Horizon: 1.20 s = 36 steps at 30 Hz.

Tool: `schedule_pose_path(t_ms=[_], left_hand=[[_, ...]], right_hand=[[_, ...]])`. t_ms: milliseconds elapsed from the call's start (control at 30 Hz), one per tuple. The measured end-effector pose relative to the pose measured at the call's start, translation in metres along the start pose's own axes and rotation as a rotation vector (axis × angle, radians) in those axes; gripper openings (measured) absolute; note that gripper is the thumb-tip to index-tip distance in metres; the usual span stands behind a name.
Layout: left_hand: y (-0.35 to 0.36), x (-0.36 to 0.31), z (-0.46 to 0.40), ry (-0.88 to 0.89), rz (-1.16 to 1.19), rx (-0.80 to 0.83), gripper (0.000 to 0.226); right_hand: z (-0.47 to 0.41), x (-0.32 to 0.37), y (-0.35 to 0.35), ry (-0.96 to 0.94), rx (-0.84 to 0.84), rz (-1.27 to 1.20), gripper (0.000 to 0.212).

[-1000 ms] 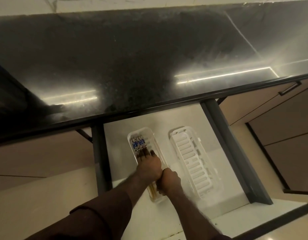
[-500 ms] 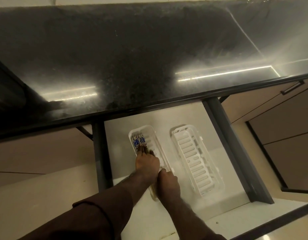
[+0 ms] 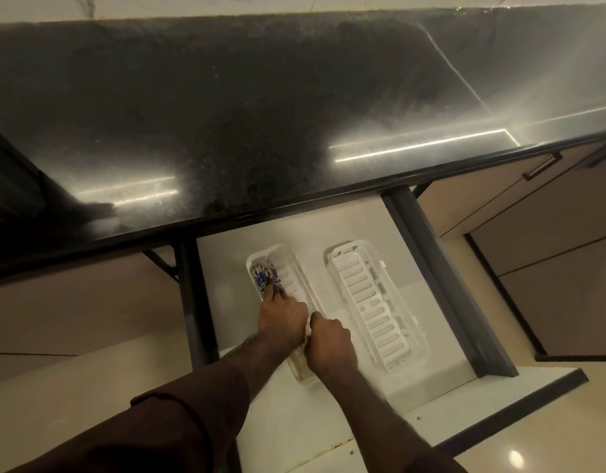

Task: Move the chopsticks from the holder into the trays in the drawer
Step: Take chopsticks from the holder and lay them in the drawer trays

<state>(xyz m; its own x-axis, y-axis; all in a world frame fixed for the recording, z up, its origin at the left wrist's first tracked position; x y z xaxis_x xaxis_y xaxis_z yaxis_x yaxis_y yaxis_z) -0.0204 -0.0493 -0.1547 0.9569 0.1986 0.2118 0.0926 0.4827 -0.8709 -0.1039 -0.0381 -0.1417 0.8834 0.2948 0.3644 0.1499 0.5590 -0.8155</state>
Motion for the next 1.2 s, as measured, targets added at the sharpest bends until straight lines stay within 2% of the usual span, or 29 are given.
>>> schedule_pose_path(t_ms=[300, 533, 767, 967, 1200], left_hand=[[-0.056, 0.02, 0.028, 0.058, 0.198, -0.14, 0.039], [-0.165, 0.068, 0.08, 0.036, 0.597, -0.343, 0.047], [-0.269, 0.122, 0.18, 0.068, 0.782, -0.643, 0.043], [-0.308, 0.187, 0.249, 0.037, 0.869, -0.813, 0.042], [-0.301, 0.305, 0.272, -0.056, 0.939, -0.933, 0.041]], right_hand=[[0.025, 0.009, -0.074, 0.001, -0.251, -0.099, 0.015], [0.072, 0.056, -0.18, -0.164, -0.508, -0.108, 0.023], [0.155, 0.124, -0.257, -0.394, -0.742, -0.13, 0.016], [0.193, 0.205, -0.294, -0.56, -0.78, -0.113, 0.016], [0.188, 0.319, -0.294, -0.713, -0.794, -0.18, 0.017]])
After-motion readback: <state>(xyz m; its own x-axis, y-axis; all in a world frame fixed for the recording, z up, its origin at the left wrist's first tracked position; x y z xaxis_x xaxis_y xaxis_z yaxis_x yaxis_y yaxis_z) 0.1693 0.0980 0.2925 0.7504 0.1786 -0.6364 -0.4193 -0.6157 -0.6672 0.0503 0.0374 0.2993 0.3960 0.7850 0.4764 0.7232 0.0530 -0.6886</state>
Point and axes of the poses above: each hand's wrist, its own z-axis away from the middle knuckle, its own y-axis out of the palm, x = y × z, the point moved 8 cm from there along -z, towards the middle knuckle, and after that the axes turned 12 degrees about -y, right-handed, at the moved point
